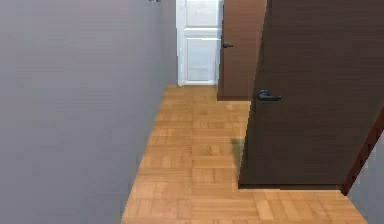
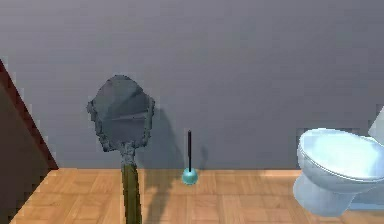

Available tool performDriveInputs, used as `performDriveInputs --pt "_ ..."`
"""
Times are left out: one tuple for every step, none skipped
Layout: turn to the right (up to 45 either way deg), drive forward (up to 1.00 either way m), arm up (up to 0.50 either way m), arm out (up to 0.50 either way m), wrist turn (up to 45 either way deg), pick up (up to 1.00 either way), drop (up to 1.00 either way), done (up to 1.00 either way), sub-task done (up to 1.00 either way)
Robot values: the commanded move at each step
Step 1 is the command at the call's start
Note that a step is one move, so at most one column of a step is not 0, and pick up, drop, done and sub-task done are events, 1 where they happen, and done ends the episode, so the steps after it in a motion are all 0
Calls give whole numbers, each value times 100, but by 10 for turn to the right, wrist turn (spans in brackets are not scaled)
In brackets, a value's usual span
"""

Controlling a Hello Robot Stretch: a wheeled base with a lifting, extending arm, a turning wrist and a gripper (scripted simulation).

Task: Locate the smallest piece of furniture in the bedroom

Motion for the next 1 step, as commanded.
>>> performDriveInputs --pt "-30 0 0 0 0 0 0 0 0"
